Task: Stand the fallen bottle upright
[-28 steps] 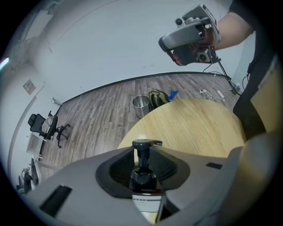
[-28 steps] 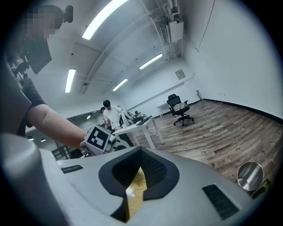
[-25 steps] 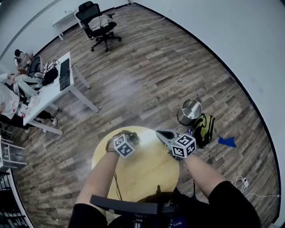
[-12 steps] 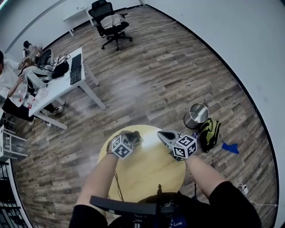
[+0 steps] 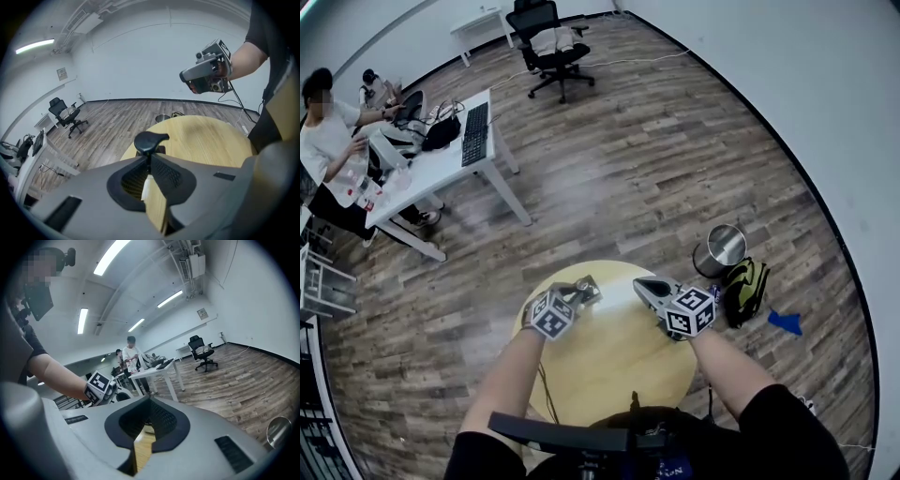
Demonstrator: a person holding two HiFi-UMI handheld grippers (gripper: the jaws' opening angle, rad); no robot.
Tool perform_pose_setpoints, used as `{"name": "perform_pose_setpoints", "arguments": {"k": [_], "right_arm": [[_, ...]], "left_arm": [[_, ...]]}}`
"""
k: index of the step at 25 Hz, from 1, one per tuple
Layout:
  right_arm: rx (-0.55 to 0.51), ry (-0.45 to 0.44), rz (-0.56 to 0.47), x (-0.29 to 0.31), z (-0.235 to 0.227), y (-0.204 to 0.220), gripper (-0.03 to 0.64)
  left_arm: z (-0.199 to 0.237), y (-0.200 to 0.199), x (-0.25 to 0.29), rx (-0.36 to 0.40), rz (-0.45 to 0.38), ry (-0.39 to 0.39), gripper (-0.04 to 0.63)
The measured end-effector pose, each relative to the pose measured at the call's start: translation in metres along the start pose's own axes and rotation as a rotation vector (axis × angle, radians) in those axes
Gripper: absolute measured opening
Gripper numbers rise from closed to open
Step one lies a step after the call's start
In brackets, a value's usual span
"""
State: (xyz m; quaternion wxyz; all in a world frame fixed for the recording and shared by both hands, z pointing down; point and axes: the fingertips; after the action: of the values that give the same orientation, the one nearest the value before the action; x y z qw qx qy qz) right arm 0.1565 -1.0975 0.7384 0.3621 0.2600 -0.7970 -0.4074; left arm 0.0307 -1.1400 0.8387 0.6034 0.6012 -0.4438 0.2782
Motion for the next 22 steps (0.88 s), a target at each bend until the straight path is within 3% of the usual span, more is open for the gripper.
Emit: {"name": "perform_pose_setpoints", "arguments": {"k": [1,3,9,13,19,22], "right_arm": [[-0.001,-0.001,0.004,0.003,0.002,0.000,0.020],[-0.005,-0.004,0.010,0.008,0.008,-0.001,0.020],[-0.021,-0.007,0.017,0.013,0.019,-0.003,0.020],[-0.039,-0.017,0.018,0.016,0.034,-0.008,0.020],[-0.071,-0.007,-0.014,0.023,0.073,-0.038,0.020],[-0.078,-0.006,-0.039,0.029,0.104,-0.050,0.020]], "left_arm": [[0.002,0.009,0.001,-0.013,0.011,-0.009,0.015],[0.006,0.022,0.002,-0.055,0.010,-0.031,0.012],[0.010,0.029,-0.015,-0.208,-0.084,-0.036,0.148],[0.011,0.042,-0.038,-0.344,-0.164,-0.037,0.149],[0.020,0.057,-0.120,-0.411,-0.327,-0.059,0.149],[0.023,0.074,-0.170,-0.463,-0.426,-0.067,0.109]]}}
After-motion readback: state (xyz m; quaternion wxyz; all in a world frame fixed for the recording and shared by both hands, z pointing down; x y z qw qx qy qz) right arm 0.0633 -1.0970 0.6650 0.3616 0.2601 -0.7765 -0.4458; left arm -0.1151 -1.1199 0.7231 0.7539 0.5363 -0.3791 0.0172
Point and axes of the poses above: the fingertips, and each gripper's own axes: x forward along the fingers, z to its left, y out of its underside, and after that the axes turned 6 degrees about z, right-handed
